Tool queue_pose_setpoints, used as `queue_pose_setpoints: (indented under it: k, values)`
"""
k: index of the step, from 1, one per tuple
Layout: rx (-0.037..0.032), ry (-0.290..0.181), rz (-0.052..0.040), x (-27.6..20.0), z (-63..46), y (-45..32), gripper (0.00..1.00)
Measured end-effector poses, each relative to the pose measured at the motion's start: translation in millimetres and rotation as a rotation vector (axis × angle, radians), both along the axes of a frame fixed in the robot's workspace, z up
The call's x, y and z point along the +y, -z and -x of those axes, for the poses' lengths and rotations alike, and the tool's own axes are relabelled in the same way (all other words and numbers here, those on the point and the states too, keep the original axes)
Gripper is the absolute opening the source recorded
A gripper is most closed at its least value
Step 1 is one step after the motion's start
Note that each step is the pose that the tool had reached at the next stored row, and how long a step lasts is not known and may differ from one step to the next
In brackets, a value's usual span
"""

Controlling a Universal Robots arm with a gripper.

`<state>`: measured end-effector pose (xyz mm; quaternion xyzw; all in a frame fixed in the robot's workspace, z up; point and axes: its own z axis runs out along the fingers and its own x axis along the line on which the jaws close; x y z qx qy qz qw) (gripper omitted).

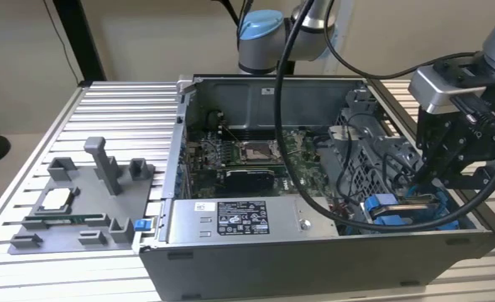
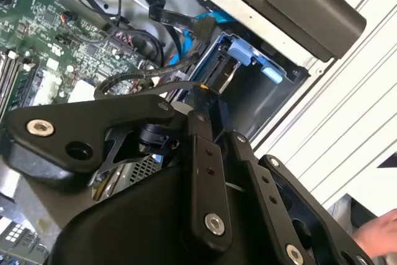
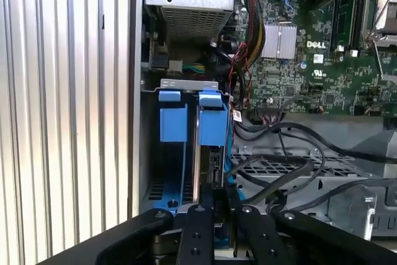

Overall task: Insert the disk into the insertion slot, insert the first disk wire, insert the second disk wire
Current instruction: 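Insert the first disk wire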

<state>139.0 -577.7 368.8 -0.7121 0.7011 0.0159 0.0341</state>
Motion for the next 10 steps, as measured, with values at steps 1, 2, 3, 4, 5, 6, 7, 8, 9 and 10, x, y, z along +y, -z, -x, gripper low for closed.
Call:
queue_pose_setpoints:
  k: [1,2,3,4,5,6,7,8,9,10]
  values:
    - [0.0144,0.0,-0.0005,0.0,-1.7,0.1,0.0]
    - [0.0275,0.0,-0.0011,0.0,-3.3,0.3,0.0]
    - [0.0373,0.0,-0.0022,0.0,-6.0,0.6,0.0]
    - [0.0413,0.0,-0.0041,0.0,-9.5,1.0,0.0]
    - [0.0427,0.0,-0.0071,-0.3,-12.9,1.6,0.0]
    - [0.0436,0.0,-0.0102,-0.8,-15.8,2.3,0.0]
    - [0.044,0.0,-0.0132,-1.6,-17.9,3.1,0.0]
    - [0.0444,0.0,-0.0166,-2.7,-19.8,4.3,0.0]
    - [0.0445,0.0,-0.0192,-3.5,-20.9,5.4,0.0]
    - [0.0446,0.0,-0.0214,-3.8,-21.4,6.6,0.0]
